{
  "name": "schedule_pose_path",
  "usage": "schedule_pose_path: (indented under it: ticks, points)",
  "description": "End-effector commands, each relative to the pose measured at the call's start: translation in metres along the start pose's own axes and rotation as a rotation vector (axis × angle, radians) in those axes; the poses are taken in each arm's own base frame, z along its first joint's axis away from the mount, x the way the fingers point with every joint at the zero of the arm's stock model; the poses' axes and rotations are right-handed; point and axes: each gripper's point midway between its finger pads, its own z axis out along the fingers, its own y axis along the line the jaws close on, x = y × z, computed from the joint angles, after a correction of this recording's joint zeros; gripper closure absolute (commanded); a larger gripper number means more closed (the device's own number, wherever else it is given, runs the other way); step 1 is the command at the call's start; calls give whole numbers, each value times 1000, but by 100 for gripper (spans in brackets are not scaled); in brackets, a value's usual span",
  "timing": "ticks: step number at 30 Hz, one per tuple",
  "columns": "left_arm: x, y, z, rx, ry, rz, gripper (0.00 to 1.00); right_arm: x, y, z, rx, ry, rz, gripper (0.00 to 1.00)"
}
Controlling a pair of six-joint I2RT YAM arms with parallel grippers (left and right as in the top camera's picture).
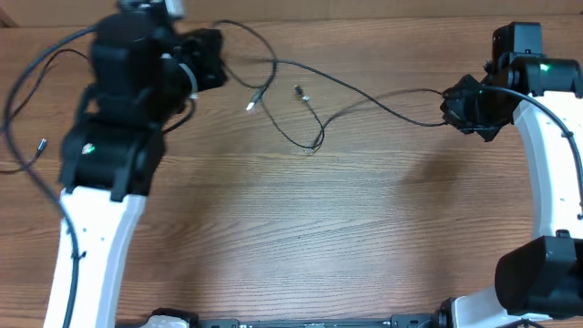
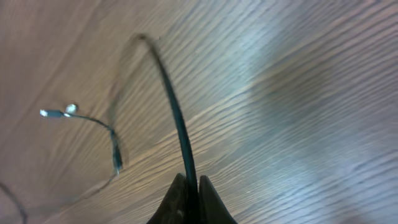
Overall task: Untangle cables
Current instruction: 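Pull the left gripper away from the right to stretch the cable, then release the cable and drop it on the table center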
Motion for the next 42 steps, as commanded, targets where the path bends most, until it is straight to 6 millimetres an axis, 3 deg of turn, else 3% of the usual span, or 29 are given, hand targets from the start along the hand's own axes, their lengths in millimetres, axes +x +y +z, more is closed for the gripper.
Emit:
schedule_pose_path:
  ticks: [1, 7, 12, 20, 28, 34, 38, 42]
  points:
    - [-19, -4, -23, 14, -69, 34, 96, -10, -10, 6, 66, -28, -36, 96]
    - [-38, 1, -35, 8, -134, 32, 96, -9, -31, 24, 168, -10, -30, 96]
    - [-60, -6, -51, 17, -199, 55, 96, -9, -34, 37, 189, 20, -26, 96]
    - [-99, -12, -90, 13, -327, 85, 96, -18, -44, 39, 236, -13, -20, 96]
    - [-112, -8, -105, -2, -381, 87, 96, -22, -49, 46, 245, -2, -19, 96]
    - [-137, -7, -122, -16, -489, 99, 96, -22, -49, 46, 246, -1, -28, 89]
    - [-176, 8, -165, -137, -666, 97, 96, -23, -49, 46, 244, -3, -31, 89]
    - [-198, 20, -200, -259, -769, 168, 96, -23, -49, 47, 243, -5, -31, 89]
